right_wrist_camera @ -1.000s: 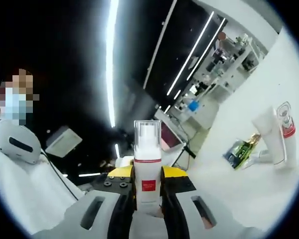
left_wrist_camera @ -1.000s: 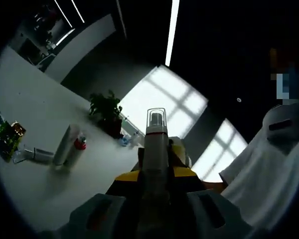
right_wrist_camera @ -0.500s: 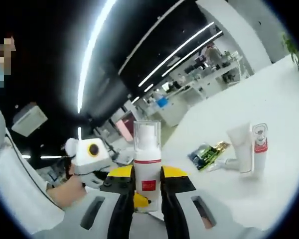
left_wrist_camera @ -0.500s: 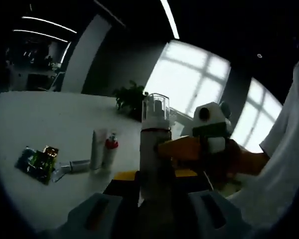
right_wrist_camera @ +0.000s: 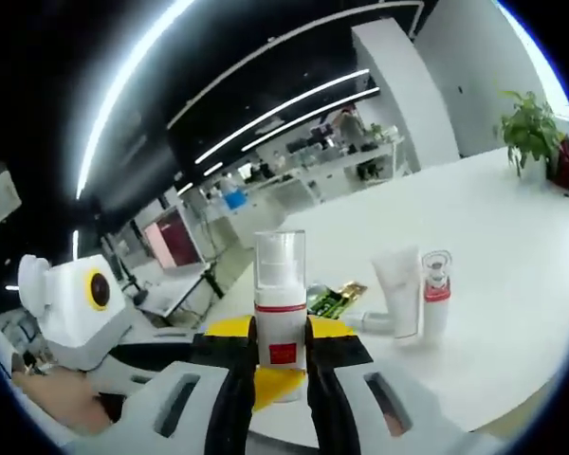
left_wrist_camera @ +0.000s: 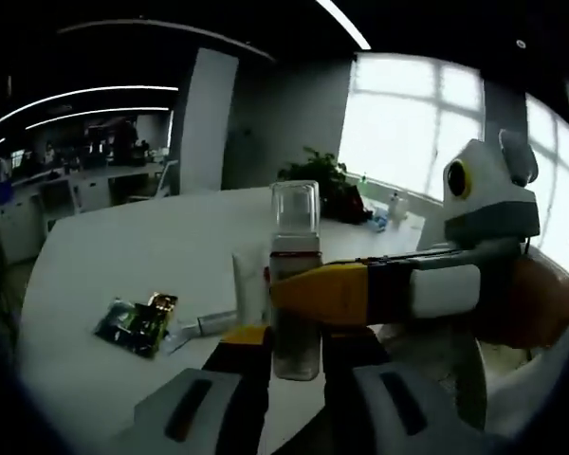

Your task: Arrange the skincare products in the storage area until every visible bottle or jar stands upright without overlapping.

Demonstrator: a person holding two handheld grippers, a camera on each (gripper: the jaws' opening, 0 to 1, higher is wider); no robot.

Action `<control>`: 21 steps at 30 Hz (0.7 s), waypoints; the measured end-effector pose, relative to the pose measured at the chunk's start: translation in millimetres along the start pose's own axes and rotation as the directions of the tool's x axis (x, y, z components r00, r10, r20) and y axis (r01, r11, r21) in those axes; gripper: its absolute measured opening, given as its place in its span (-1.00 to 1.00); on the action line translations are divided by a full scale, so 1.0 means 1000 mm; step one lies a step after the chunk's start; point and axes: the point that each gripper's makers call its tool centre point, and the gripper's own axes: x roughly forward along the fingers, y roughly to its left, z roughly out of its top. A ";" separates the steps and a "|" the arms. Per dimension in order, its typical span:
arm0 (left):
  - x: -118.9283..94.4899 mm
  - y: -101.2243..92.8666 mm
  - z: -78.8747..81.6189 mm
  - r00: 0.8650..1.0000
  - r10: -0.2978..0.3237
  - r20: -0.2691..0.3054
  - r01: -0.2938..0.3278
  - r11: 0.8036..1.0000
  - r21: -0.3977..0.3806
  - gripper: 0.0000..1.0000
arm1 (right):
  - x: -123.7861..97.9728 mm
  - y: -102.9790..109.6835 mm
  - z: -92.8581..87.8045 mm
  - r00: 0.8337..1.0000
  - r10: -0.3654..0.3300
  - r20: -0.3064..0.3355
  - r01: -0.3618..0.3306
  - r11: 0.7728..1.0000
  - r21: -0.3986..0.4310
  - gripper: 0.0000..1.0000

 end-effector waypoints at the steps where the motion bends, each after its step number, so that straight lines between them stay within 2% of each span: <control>1: 0.000 -0.001 0.000 1.000 0.004 -0.003 -0.004 1.000 0.006 -0.58 | -0.001 0.000 0.000 1.000 -0.003 0.001 0.003 1.000 -0.006 -0.62; 4: 0.000 -0.002 -0.001 1.000 -0.011 -0.001 0.011 1.000 -0.020 -0.58 | -0.002 -0.003 0.000 1.000 -0.005 0.003 0.005 1.000 -0.002 -0.61; 17: -0.001 -0.003 -0.006 0.998 -0.062 -0.011 0.062 0.998 -0.029 -0.59 | -0.006 -0.003 -0.005 1.000 0.015 -0.014 -0.015 1.000 -0.017 -0.61; 20: -0.004 -0.002 -0.007 0.996 -0.087 -0.012 0.087 0.995 -0.046 -0.59 | -0.007 0.003 -0.006 0.997 0.070 -0.026 -0.071 0.995 -0.072 -0.61; 21: -0.006 -0.002 -0.006 0.995 -0.103 -0.002 0.102 0.993 -0.061 -0.59 | -0.008 0.006 -0.005 0.996 0.083 -0.019 -0.084 0.995 -0.059 -0.61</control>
